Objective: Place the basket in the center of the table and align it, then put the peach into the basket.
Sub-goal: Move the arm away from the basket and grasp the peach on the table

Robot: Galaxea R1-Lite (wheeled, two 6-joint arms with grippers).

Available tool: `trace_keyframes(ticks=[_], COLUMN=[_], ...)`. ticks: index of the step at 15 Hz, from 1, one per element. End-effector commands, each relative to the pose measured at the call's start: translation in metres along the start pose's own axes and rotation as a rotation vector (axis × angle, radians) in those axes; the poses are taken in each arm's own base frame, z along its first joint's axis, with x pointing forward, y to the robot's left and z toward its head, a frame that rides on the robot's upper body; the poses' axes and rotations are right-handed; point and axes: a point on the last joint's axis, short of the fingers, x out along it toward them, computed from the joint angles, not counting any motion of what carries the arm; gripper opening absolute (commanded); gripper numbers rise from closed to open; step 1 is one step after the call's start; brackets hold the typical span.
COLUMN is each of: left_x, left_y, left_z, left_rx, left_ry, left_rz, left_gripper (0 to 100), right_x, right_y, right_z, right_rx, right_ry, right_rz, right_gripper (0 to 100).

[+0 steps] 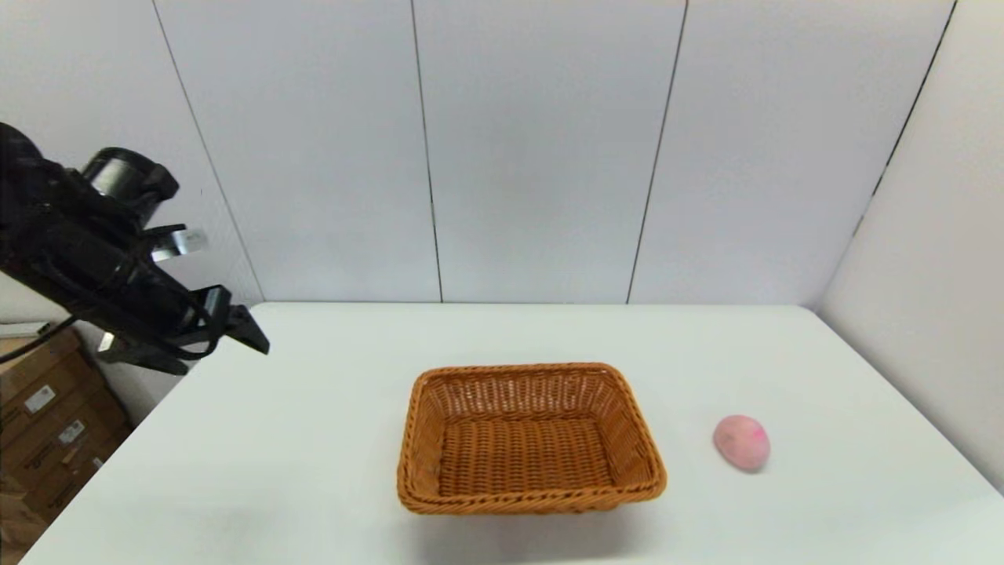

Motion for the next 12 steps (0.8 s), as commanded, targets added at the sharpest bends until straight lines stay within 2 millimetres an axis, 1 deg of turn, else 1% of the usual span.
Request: trace_keyframes(ticks=[1, 3, 4, 6, 7, 9, 11, 12], left_x=[-0.088, -0.114, -0.123, -0.126, -0.125, -0.114, -0.098, -0.091], left_y=[0.005, 0.011, 0.016, 0.026, 0.031, 0.041, 0.049, 0.051], left_z=[-0.071, -0.125, -0.161, -0.219, -0.245, -0.289, -0.318, -0.328], left_rx=[0.032, 0.05, 0.056, 0.067, 0.077, 0.152, 0.169, 0.171], left_ry=[-0.207, -0.29, -0.336, -0.415, -0.463, -0.53, -0.571, -0.588], left_rz=[-0.02, -0.034, -0.043, -0.053, -0.061, -0.057, -0.062, -0.064], left_gripper=[100, 100, 100, 100, 100, 100, 100, 100], right_x=[0.0, 0.0, 0.0, 0.0, 0.0, 0.0, 0.0, 0.0], right_y=[0.0, 0.0, 0.0, 0.0, 0.0, 0.0, 0.0, 0.0], right_z=[0.0, 0.0, 0.0, 0.0, 0.0, 0.0, 0.0, 0.0], right_rx=[0.0, 0.0, 0.0, 0.001, 0.001, 0.001, 0.003, 0.003], right_ry=[0.0, 0.0, 0.0, 0.0, 0.0, 0.0, 0.0, 0.0], right_rz=[0.0, 0.002, 0.002, 0.0, 0.0, 0.0, 0.0, 0.0], right_gripper=[100, 100, 100, 100, 100, 100, 100, 100])
